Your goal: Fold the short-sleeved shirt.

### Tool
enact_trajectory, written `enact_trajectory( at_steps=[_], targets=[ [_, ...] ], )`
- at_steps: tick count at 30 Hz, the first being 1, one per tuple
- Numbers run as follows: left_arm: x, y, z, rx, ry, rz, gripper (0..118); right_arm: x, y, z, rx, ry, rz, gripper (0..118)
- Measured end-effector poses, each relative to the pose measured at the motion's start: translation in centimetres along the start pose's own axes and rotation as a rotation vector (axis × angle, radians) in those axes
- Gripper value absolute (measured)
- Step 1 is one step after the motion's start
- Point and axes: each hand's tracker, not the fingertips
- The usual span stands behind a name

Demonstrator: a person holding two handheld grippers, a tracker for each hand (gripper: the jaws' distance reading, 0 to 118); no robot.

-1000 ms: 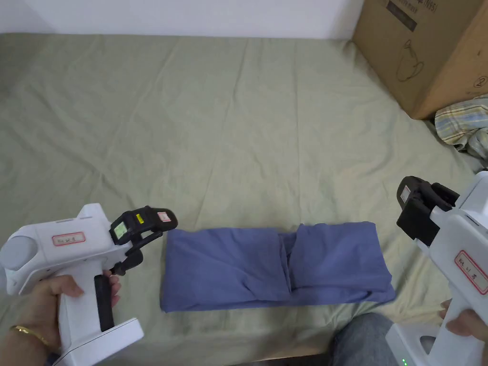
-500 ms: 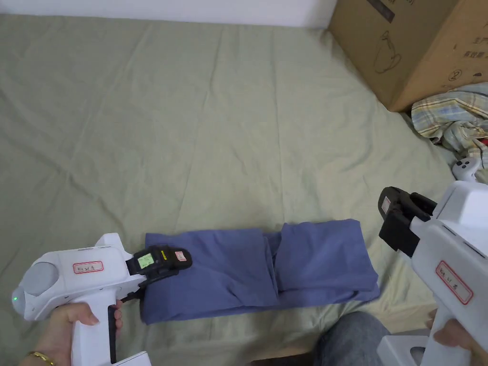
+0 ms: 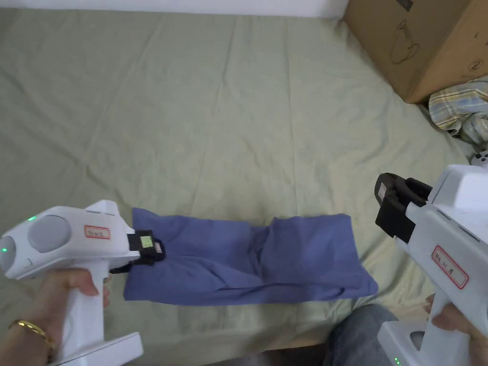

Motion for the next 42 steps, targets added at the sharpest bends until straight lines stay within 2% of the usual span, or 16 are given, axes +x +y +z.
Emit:
enact_trajectory(
  at_steps=[5,8,12,15,19,23,29,31,32,33,34,38,40,42],
  targets=[
    [-4.6,1.4,7.0,0.068,0.192,0.058,6,-1.4,0.5,0.1,0.006,0.025,0.007,0],
    [-4.3,2.1,11.6,0.161,0.370,-0.055,6,-1.2,0.5,-0.1,0.014,0.043,0.005,0],
    [-0.9,2.6,14.5,0.224,0.483,-0.156,6,-1.1,0.3,-0.1,0.027,0.068,-0.003,0],
    [2.6,2.4,13.8,0.257,0.478,-0.148,6,-0.9,0.1,0.1,0.029,0.077,-0.004,0],
    [8.6,1.2,9.9,0.234,0.456,-0.343,6,0.1,-0.2,1.0,0.040,0.065,-0.010,0],
    [13.6,-0.6,5.2,0.162,0.397,-0.472,6,1.8,-0.5,1.9,0.052,0.023,-0.047,0],
    [16.9,-2.8,-3.6,0.006,0.262,-0.445,8,3.8,-0.9,3.3,0.058,-0.029,-0.089,0],
    [16.6,-3.2,-6.3,-0.023,0.254,-0.414,23,4.2,-1.0,3.8,0.061,-0.047,-0.087,0],
    [16.3,-3.4,-7.3,-0.032,0.225,-0.393,38,4.4,-1.0,3.9,0.062,-0.052,-0.088,0],
    [16.0,-3.4,-8.0,-0.039,0.215,-0.364,59,4.6,-1.1,4.0,0.061,-0.057,-0.090,0],
    [16.0,-3.6,-8.6,-0.050,0.190,-0.328,70,4.8,-1.1,3.9,0.059,-0.064,-0.093,0],
    [14.9,-2.7,-6.6,-0.090,-0.040,-0.181,77,4.7,-1.3,3.2,0.040,-0.067,-0.094,0],
    [14.2,-1.5,-4.0,0.025,-0.053,-0.187,77,4.3,-1.3,3.0,0.041,-0.055,-0.090,0],
    [14.3,-0.8,-1.0,0.182,0.015,-0.254,74,3.7,-1.3,2.5,0.039,-0.041,-0.090,0]
  ],
)
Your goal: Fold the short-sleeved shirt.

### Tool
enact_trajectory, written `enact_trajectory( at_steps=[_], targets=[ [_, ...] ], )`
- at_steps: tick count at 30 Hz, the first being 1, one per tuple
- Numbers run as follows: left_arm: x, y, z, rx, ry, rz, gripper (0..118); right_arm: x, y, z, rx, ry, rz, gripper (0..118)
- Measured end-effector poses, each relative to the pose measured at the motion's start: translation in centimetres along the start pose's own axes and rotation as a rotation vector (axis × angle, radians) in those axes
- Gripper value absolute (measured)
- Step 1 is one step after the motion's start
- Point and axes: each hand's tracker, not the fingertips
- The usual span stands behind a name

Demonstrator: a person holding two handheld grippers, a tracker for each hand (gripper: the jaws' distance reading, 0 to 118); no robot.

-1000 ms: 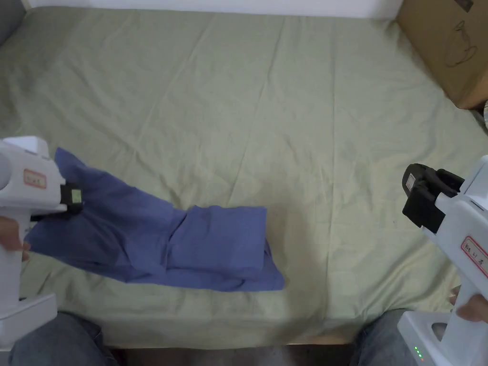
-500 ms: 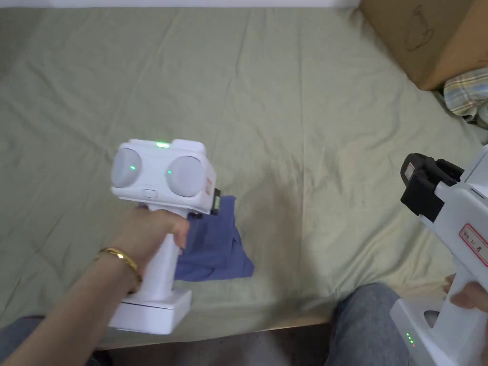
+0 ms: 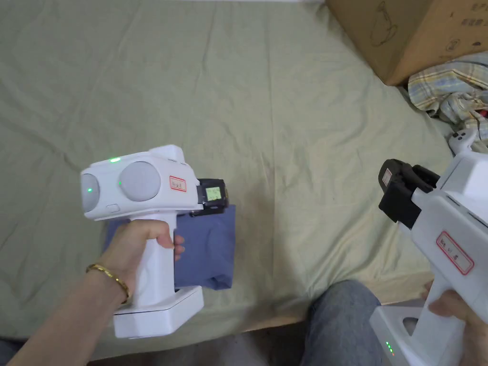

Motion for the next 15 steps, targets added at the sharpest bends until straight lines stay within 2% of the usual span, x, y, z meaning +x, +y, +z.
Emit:
enact_trajectory(
  at_steps=[1,2,3,4,6,10,15],
  targets=[
    [-0.1,0.4,0.9,0.058,0.048,-0.047,66,-0.3,0.0,-0.3,-0.004,0.015,0.004,0],
    [-0.1,0.5,1.4,0.100,0.110,-0.095,50,-0.7,0.1,-0.5,-0.008,0.024,0.008,0],
    [0.1,0.4,1.7,0.137,0.160,-0.137,19,-1.1,0.1,-0.8,-0.010,0.025,0.010,0],
    [0.6,0.0,1.6,0.164,0.206,-0.164,5,-1.4,0.2,-1.0,-0.010,0.037,0.014,0],
    [0.9,-1.4,0.4,0.155,0.211,-0.169,0,-1.9,0.2,-1.3,-0.012,0.051,0.015,0],
    [2.4,-5.2,-4.5,0.017,0.144,-0.203,0,-2.3,0.0,-1.8,-0.018,0.074,0.022,0],
    [4.2,-8.3,-9.9,-0.104,0.192,-0.290,0,-1.9,-0.3,-1.8,-0.031,0.076,0.021,0]
  ],
)
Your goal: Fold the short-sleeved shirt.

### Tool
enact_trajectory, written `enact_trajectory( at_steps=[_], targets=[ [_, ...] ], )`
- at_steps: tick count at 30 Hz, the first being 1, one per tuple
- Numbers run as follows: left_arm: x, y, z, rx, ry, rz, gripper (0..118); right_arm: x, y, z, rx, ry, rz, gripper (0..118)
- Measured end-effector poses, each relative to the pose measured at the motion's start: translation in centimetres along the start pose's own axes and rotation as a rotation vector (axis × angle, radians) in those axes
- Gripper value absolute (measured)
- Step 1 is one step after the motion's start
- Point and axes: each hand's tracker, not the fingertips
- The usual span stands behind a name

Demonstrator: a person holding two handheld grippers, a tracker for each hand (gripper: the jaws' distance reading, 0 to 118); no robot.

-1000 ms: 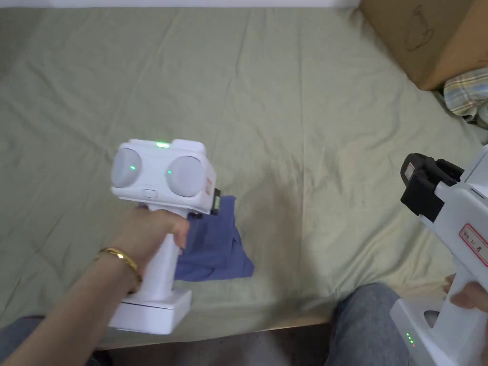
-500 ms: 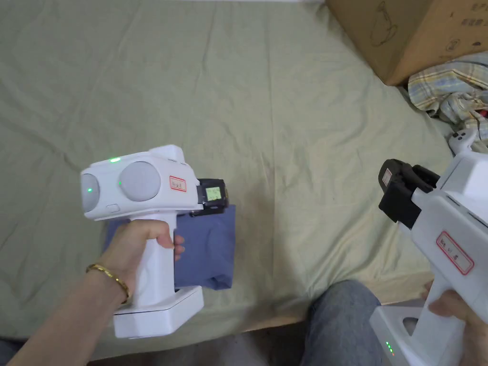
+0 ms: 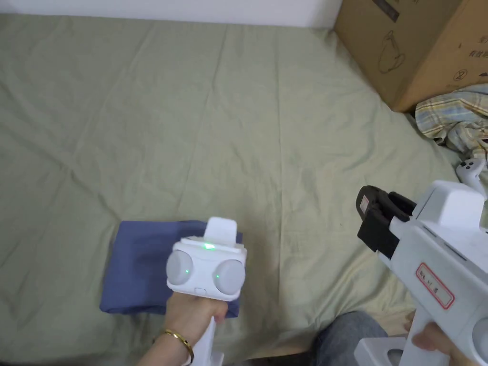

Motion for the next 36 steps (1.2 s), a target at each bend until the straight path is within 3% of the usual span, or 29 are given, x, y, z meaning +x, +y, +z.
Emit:
enact_trajectory(
  at_steps=[4,7,11,19,21,25,31,36],
  targets=[
    [0.6,-0.1,-1.0,-0.006,0.025,-0.052,0,0.2,0.0,0.1,-0.002,-0.001,-0.014,0],
    [-0.4,1.1,-0.1,-0.026,-0.033,0.001,0,-0.3,0.1,-0.2,-0.009,-0.004,0.007,0],
    [-3.0,2.9,4.5,0.139,-0.075,0.044,0,-1.8,0.5,-0.5,-0.004,0.021,0.030,0],
    [-11.1,3.4,15.5,0.531,0.136,0.092,0,-8.1,-0.6,-4.4,-0.029,0.142,0.066,0],
    [-12.5,2.4,17.6,0.588,0.232,0.086,0,-10.4,-1.2,-5.9,-0.047,0.172,0.048,0],
    [-14.8,-0.2,20.3,0.629,0.321,0.130,0,-15.5,-3.6,-9.1,-0.101,0.234,0.103,0],
    [-16.8,-3.2,22.1,0.625,0.353,0.179,0,-20.1,-9.8,-13.4,-0.269,0.176,0.164,0],
    [-18.2,-4.1,22.3,0.621,0.353,0.235,0,-21.2,-14.6,-15.5,-0.386,0.116,0.228,0]
  ],
)
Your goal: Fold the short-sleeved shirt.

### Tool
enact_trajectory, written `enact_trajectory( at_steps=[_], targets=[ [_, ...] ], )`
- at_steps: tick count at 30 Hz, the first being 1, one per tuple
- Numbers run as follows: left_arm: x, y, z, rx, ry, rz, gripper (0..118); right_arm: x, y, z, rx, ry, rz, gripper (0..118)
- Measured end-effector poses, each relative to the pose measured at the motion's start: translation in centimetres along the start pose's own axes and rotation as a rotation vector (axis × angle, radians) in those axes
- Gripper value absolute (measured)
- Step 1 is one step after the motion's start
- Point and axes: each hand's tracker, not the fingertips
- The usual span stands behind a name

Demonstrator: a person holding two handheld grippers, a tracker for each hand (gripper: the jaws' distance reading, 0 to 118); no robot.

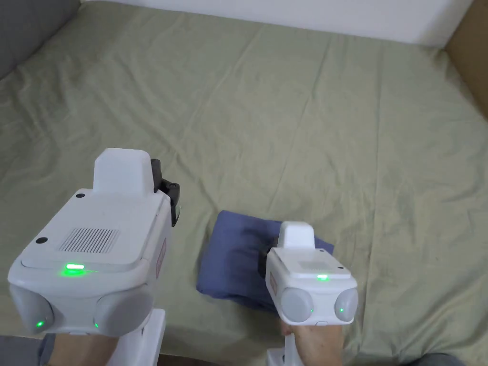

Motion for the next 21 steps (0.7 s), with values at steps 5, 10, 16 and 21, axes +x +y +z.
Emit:
enact_trajectory(
  at_steps=[5,10,16,21],
  targets=[
    [-0.9,-0.1,-0.7,-0.012,-0.021,0.044,11,-1.0,-2.0,-0.7,0.033,-0.027,0.035,0],
    [-2.5,0.6,-3.2,-0.070,-0.141,0.137,96,-0.9,-1.6,-0.7,0.014,-0.035,0.025,0],
    [-4.6,-1.3,-11.2,-0.400,-0.489,0.347,118,0.2,-1.4,-0.8,0.001,-0.003,0.001,0],
    [-5.0,-6.8,-18.4,-0.748,-0.664,0.463,118,0.8,-1.2,-0.8,-0.005,0.015,-0.021,0]
  ],
)
